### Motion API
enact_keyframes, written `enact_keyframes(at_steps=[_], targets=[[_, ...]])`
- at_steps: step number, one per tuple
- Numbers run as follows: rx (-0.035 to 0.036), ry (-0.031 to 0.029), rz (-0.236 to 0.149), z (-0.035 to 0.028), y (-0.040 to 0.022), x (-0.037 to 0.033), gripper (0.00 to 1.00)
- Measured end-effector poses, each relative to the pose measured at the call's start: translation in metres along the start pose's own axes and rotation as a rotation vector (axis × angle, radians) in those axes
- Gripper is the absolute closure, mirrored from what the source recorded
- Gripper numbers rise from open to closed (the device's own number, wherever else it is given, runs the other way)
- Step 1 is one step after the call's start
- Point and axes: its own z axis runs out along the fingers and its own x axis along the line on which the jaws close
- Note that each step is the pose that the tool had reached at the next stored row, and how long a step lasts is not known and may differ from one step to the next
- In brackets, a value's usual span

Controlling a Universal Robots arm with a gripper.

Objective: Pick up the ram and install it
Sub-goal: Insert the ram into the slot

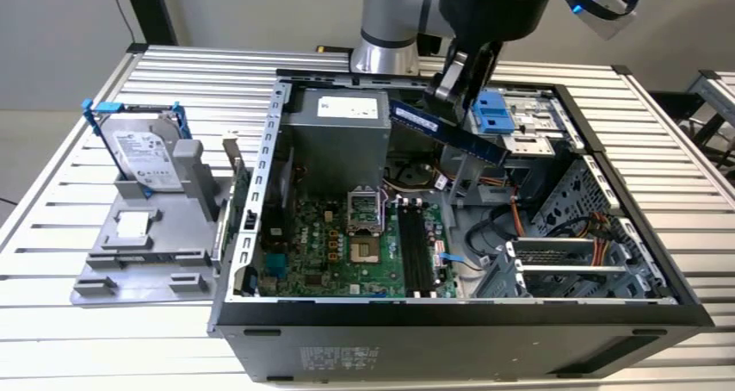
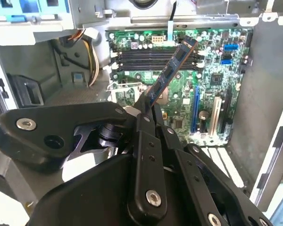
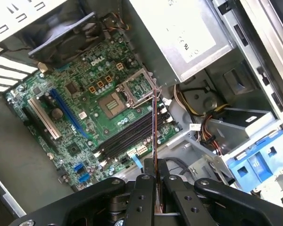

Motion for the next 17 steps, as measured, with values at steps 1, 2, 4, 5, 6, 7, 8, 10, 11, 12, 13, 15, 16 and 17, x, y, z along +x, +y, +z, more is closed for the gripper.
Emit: enact_keyframes(at_steps=[1, 2, 4, 5, 6, 7, 8, 10, 11, 12, 13, 15, 16, 17], targets=[[0.0011, -0.0003, 0.015, 0.0, 0.0, 0.0, 1.0], [0.0023, -0.0006, 0.031, 0.0, 0.0, 0.0, 1.0], [0.0044, -0.0011, 0.06, 0.0, 0.0, 0.0, 1.0], [0.0056, -0.0015, 0.075, 0.0, 0.0, 0.0, 1.0], [0.0067, -0.0017, 0.09, 0.0, 0.0, 0.0, 1.0], [0.0078, -0.002, 0.105, 0.0, 0.0, 0.0, 1.0], [0.0089, -0.0022, 0.12, 0.0, 0.0, 0.0, 1.0], [0.0112, -0.0028, 0.15, 0.0, 0.0, 0.0, 1.0], [0.0123, -0.0031, 0.165, 0.0, 0.0, 0.0, 1.0], [0.0134, -0.0034, 0.18, 0.0, 0.0, 0.0, 1.0], [0.0146, -0.0036, 0.195, 0.0, 0.0, 0.0, 1.0], [0.0167, -0.0042, 0.225, 0.0, 0.0, 0.0, 1.0], [0.0177, -0.0044, 0.238, 0.0, 0.0, 0.0, 1.0], [0.0187, -0.0048, 0.251, 0.0, 0.0001, 0.0001, 1.0]])
